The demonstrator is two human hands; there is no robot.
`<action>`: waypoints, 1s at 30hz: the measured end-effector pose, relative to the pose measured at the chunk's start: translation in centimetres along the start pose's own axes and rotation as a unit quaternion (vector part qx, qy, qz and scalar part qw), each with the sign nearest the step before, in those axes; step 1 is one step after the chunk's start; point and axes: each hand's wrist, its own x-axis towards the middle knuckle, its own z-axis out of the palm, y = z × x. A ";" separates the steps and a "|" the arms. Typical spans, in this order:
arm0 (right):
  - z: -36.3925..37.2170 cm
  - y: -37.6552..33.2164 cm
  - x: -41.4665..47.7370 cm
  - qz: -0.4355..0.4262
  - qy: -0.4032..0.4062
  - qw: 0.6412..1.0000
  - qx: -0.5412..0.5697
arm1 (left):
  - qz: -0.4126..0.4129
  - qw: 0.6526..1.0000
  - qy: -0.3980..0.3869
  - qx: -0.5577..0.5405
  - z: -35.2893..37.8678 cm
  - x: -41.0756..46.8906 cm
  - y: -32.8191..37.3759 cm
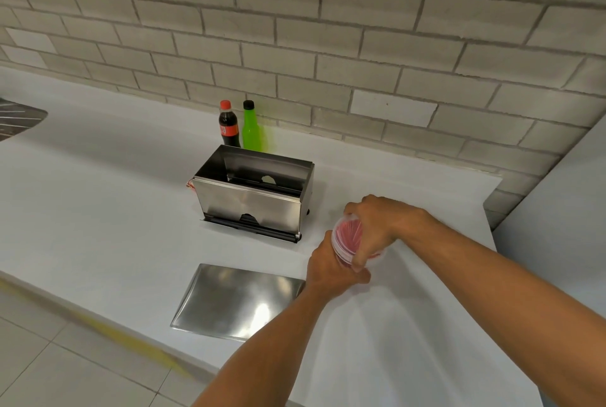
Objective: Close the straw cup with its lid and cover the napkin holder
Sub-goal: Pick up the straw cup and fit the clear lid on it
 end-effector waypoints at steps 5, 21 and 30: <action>0.0 -1.0 -0.1 0.033 0.012 0.999 -0.004 | 0.004 1.000 0.002 0.005 0.2 0.0 -0.2; -0.1 -0.4 -0.8 -0.004 0.007 1.000 -0.002 | -0.005 1.000 0.016 -0.013 0.7 -1.0 0.4; 0.1 -2.2 -1.0 -0.020 0.010 0.999 -0.037 | -0.031 0.998 -0.045 0.023 -2.3 -1.6 0.9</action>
